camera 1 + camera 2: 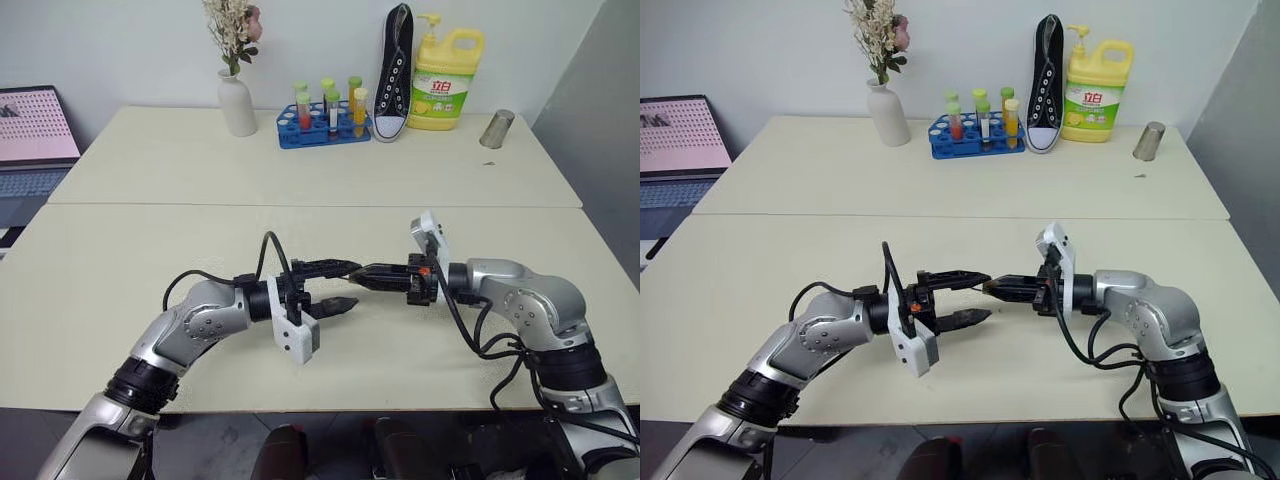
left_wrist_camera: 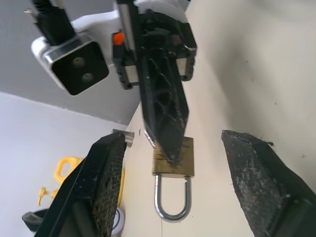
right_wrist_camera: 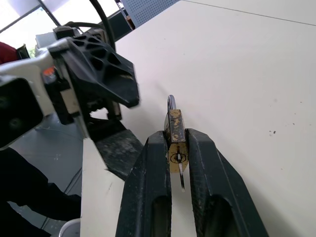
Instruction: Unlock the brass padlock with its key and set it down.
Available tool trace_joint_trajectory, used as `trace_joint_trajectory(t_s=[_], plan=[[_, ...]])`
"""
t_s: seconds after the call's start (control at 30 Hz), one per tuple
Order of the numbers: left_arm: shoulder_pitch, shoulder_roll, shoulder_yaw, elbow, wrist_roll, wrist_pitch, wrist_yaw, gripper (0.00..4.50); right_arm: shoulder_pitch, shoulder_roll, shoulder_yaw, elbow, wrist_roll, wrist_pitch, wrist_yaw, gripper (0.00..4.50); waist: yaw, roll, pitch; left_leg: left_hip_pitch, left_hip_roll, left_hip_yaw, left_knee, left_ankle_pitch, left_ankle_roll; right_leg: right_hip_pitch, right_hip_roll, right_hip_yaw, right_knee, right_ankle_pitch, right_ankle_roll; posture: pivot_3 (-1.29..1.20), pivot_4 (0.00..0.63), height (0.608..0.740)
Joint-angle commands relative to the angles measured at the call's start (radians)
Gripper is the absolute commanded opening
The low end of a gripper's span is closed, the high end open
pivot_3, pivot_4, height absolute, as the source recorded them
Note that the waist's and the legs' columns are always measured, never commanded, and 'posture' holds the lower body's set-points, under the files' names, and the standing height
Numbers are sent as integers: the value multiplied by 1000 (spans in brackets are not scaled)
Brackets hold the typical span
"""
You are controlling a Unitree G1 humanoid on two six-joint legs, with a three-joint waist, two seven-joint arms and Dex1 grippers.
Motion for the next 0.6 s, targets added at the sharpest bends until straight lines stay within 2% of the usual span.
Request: trace_joint_trajectory(t_s=[0.03, 0.27, 0.43, 0.6], plan=[[44, 9, 52, -122, -139, 117, -23, 2277, -30, -10, -2, -1, -21, -45, 14, 133, 0, 0, 0, 0, 0, 0, 0, 0, 0, 0, 0, 0, 0, 0, 0, 0, 150, 740], [73, -13, 177, -268, -492, 568, -49, 32, -41, -23, 0, 9, -41, -76, 42, 133, -1, 0, 0, 0, 0, -1, 0, 0, 0, 0, 0, -1, 1, 0, 0, 0, 150, 740], [37, -31, 224, -208, -606, 776, -97, 0, -42, -36, -7, -24, -14, -62, 78, 133, 0, 0, 0, 0, 0, -1, 0, 0, 0, 0, 1, -1, 0, 0, 0, 0, 150, 740], [26, -73, 198, -189, -675, 919, -174, 0, -38, -40, -15, -51, 11, -44, 91, 133, 0, 0, 0, 0, 0, -1, 0, 0, 0, 0, 1, -1, -1, 0, 0, 0, 150, 740]])
